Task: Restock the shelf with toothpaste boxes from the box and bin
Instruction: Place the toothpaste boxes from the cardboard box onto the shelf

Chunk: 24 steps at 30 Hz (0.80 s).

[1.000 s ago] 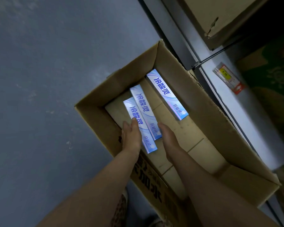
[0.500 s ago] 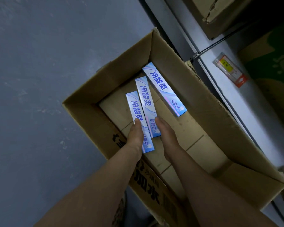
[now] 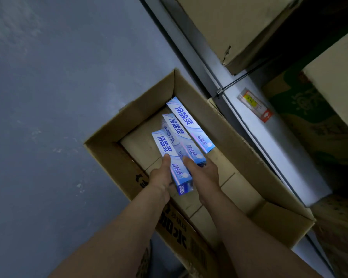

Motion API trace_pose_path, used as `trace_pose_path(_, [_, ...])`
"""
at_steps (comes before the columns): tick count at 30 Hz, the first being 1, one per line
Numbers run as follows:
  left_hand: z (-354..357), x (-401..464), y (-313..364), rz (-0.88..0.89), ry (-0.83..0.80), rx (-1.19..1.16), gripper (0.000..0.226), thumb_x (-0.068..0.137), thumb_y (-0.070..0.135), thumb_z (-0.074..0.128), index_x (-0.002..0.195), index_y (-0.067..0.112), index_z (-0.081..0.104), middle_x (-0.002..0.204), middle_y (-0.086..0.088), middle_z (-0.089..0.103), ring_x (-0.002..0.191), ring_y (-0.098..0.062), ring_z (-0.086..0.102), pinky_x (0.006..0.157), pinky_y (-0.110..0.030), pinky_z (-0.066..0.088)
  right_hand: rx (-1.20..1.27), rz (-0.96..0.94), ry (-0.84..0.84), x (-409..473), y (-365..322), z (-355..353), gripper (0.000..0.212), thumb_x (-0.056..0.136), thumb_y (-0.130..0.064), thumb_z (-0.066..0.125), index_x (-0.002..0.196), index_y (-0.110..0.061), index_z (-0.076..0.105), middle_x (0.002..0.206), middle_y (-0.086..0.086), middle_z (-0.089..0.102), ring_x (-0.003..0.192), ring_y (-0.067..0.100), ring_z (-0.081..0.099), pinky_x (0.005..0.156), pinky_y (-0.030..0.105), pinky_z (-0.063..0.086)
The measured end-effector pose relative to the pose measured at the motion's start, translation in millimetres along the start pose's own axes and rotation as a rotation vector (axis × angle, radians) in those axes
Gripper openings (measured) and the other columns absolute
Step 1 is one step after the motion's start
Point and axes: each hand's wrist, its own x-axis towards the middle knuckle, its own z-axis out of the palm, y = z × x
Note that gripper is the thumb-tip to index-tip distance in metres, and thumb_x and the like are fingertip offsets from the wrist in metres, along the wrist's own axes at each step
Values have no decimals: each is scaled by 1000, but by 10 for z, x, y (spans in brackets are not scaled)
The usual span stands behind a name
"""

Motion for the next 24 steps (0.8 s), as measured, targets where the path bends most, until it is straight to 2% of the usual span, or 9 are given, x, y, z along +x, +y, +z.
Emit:
trace_pose_path(2, [-8,-188,21,-17,4,-38,37,98,47,58,103,13,69,92,-6,75,57,-12,71,44,-22,52,29,-2,31,-114,-109,-34,29,80,-28,83,104,-16,72,97,1,78,83,16,76,74,38,62])
trace_pose_path(4, [-24,-406,48,-16,4,-73,38,95,47,63,108,11,70,96,-8,76,73,-20,74,61,-31,59,72,-4,49,-314,-257,-85,27,81,-25,83,103,-13,73,96,3,78,83,19,76,76,39,62])
trace_pose_path(7, [-29,-702,97,12,7,-165,40,91,41,70,113,8,68,94,-11,77,78,-25,75,71,-38,60,174,-28,58,-644,-483,-167,25,85,-16,80,107,-7,71,96,7,78,84,21,76,66,30,60])
trace_pose_path(11, [-49,-1374,212,33,-128,-273,45,88,38,72,122,9,65,105,-15,76,92,-30,75,78,-46,60,211,-73,86,-1193,-901,-301,22,86,-15,79,103,-4,71,90,7,78,75,17,75,58,24,57])
trace_pose_path(15, [-46,-2197,357,73,-293,-409,39,93,28,67,128,12,62,117,-16,72,103,-32,70,96,-54,52,249,-145,127,-1761,-1333,-485,27,84,-19,82,103,-8,68,98,11,77,88,25,75,77,41,62])
trace_pose_path(17, [-39,-2606,444,88,-329,-449,37,93,28,66,126,13,63,116,-14,73,102,-30,70,95,-52,51,274,-197,152,-2055,-1564,-590,24,86,-18,80,101,-8,64,102,13,76,92,26,75,84,42,61])
trace_pose_path(20, [-60,-3157,562,166,-391,-431,24,101,28,55,119,15,62,100,-7,77,89,-21,74,81,-42,57,324,-256,214,-2515,-1913,-766,22,86,-20,79,94,-13,59,92,5,76,84,20,75,79,34,62])
trace_pose_path(22, [-79,-3509,654,209,-431,-410,30,102,28,52,126,12,60,110,-9,75,99,-23,72,87,-42,55,360,-311,242,-2801,-2102,-881,25,86,-23,79,96,-11,60,79,-4,75,73,10,73,69,26,60])
trace_pose_path(24, [-78,-3821,754,243,-475,-410,37,101,27,54,132,8,57,121,-13,70,108,-26,68,93,-45,52,413,-348,260,-3078,-2260,-982,28,85,-24,81,98,-8,63,78,-4,76,74,10,73,76,30,59])
